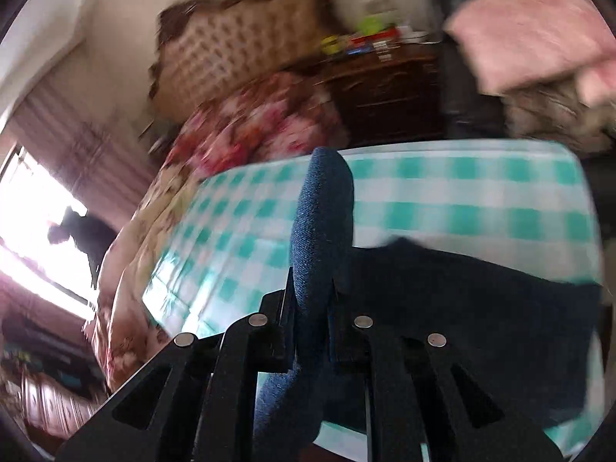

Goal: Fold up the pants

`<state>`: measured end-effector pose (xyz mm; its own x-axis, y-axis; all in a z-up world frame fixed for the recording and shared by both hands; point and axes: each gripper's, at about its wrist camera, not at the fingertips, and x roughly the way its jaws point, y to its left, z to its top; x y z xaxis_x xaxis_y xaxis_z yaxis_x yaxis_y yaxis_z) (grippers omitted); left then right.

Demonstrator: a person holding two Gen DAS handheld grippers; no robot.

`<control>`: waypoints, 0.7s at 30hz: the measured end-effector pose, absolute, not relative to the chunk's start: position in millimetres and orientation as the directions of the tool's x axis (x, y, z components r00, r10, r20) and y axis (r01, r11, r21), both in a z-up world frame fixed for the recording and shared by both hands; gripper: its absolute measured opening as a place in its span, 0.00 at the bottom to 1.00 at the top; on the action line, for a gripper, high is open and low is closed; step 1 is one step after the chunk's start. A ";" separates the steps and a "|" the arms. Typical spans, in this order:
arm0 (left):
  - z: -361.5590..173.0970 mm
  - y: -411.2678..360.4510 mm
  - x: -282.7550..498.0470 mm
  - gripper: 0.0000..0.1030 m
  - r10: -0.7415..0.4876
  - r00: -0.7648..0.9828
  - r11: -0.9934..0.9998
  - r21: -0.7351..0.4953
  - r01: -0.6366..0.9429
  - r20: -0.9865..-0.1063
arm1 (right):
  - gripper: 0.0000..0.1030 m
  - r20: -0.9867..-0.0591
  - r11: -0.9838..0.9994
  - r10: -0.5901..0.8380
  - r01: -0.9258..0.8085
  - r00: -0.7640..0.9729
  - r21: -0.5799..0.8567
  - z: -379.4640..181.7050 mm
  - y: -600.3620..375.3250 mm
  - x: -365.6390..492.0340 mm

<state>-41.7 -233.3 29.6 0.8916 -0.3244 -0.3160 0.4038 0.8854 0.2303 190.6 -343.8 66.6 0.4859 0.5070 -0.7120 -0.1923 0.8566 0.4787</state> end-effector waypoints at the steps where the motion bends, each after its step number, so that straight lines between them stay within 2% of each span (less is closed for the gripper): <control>1: 16.3 -262.7 -43.0 0.11 -0.350 0.876 0.865 0.246 0.438 -0.331 | 0.12 -0.720 0.862 0.492 -0.156 0.489 0.483 53.0 -373.9 186.8; 3: -9.8 -306.4 -46.1 0.11 -0.366 0.860 0.833 0.288 0.473 -0.354 | 0.12 -0.737 0.863 0.481 -0.107 0.475 0.495 19.4 -415.6 184.6; 6: -73.4 -363.2 -44.5 0.12 -0.327 0.836 0.773 0.384 0.505 -0.441 | 0.12 -0.777 0.862 0.469 -0.026 0.421 0.506 -53.9 -459.9 190.2; 8: -103.7 -381.7 -39.9 0.19 -0.282 0.841 0.735 0.460 0.498 -0.461 | 0.14 -0.812 0.875 0.438 0.025 0.387 0.484 -95.6 -473.7 193.4; 10: -129.5 -394.9 -39.3 0.42 -0.241 0.845 0.685 0.532 0.497 -0.478 | 0.26 -0.812 0.861 0.459 0.043 0.362 0.506 -119.6 -484.4 191.6; 12: -139.2 -396.8 -38.4 0.44 -0.223 0.849 0.675 0.552 0.490 -0.480 | 0.27 -0.789 0.846 0.487 0.022 0.374 0.532 -120.4 -487.5 189.2; 14: -145.0 -396.1 -37.2 0.44 -0.205 0.857 0.666 0.575 0.476 -0.472 | 0.45 -0.786 0.850 0.485 0.003 0.384 0.526 -115.2 -488.1 190.3; 15: -145.6 -399.8 -36.9 0.44 -0.207 0.862 0.659 0.586 0.472 -0.462 | 0.58 -0.780 0.850 0.486 -0.004 0.394 0.527 -112.7 -490.7 191.0; 18: -148.8 -406.0 -37.3 0.44 -0.211 0.875 0.637 0.617 0.461 -0.435 | 0.59 -0.778 0.851 0.490 -0.021 0.395 0.525 -109.4 -495.4 200.7; 20: -150.5 -411.1 -32.7 0.26 -0.205 0.872 0.627 0.624 0.465 -0.444 | 0.59 -0.794 0.862 0.479 -0.029 0.374 0.507 -111.6 -492.0 210.6; 21: -151.0 -411.0 -31.9 0.15 -0.201 0.872 0.626 0.625 0.465 -0.447 | 0.54 -0.804 0.869 0.470 -0.032 0.363 0.494 -113.6 -494.0 212.2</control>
<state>-31.9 -411.0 -151.0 0.8716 -0.2013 -0.4470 0.4654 0.6264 0.6253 212.2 -494.0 -113.6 0.3631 0.4704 -0.8043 -0.0316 0.8689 0.4940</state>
